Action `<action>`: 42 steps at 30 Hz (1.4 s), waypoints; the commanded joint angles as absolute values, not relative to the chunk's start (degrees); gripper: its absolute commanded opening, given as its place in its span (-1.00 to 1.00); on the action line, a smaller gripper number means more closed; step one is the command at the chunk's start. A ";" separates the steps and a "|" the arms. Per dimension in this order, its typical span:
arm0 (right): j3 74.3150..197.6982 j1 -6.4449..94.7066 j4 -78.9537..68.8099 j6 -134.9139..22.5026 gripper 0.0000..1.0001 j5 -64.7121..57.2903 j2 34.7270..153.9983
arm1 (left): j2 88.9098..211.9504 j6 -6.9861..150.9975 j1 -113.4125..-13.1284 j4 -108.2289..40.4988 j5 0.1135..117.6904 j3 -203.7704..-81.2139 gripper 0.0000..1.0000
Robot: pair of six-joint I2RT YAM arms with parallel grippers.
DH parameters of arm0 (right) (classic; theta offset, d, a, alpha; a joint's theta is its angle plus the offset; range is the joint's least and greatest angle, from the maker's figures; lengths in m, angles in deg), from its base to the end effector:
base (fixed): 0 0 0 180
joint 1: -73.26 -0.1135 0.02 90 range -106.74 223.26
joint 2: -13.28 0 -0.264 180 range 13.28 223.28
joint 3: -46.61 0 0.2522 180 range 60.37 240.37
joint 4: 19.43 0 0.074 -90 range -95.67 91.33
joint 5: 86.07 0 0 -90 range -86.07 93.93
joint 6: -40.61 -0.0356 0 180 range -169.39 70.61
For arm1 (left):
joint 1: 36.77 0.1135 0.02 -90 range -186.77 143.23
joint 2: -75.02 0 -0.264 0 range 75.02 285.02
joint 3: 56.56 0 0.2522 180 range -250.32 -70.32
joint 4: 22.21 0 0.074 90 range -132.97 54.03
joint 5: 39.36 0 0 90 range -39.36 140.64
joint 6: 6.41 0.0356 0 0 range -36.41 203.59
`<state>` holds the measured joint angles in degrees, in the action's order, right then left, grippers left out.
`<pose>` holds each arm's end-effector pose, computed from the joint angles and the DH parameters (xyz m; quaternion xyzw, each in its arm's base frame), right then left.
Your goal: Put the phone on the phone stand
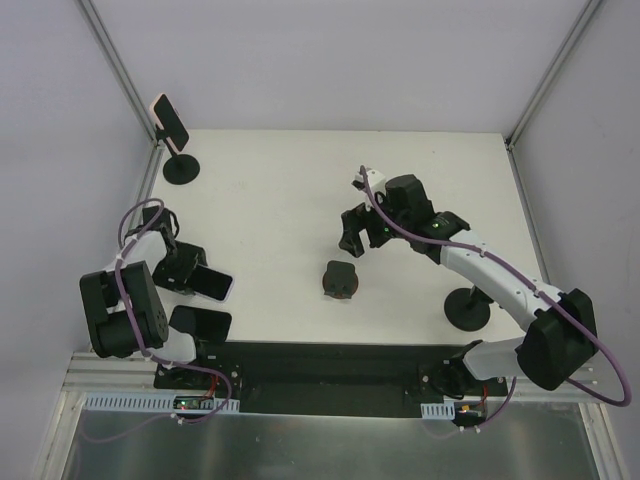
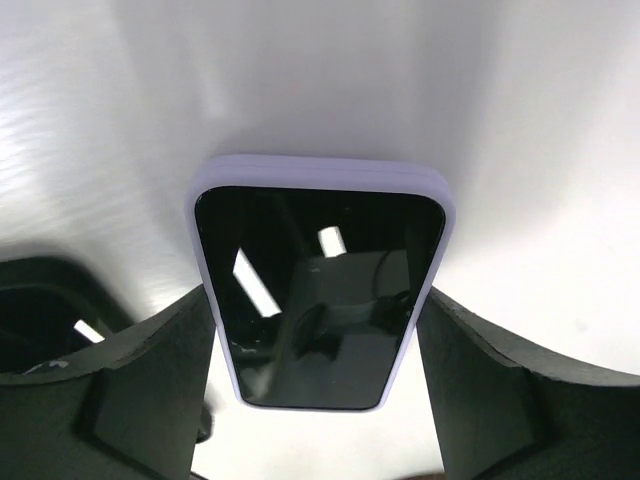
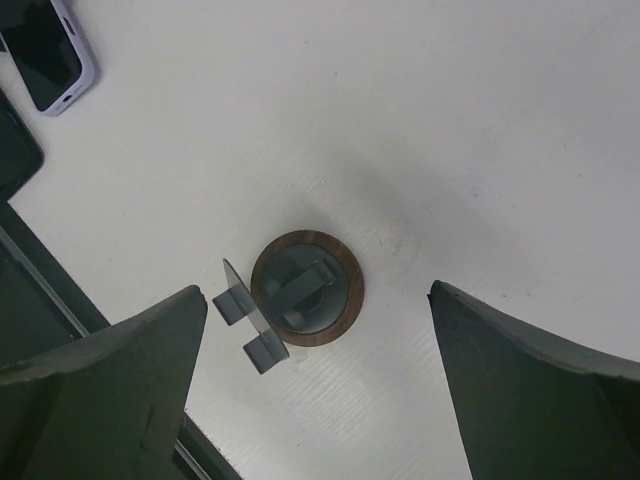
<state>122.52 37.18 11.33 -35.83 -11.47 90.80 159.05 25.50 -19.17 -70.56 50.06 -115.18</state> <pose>0.2422 0.1882 0.3062 -0.4231 0.7610 0.2084 0.4455 0.2391 0.0762 0.1626 -0.6079 0.7813 -0.0442 0.1343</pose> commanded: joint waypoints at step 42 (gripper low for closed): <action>119.97 27.38 -12.87 -48.69 -0.98 -17.16 89.67 | 142.52 44.12 -72.54 -41.85 57.05 -137.91 -0.86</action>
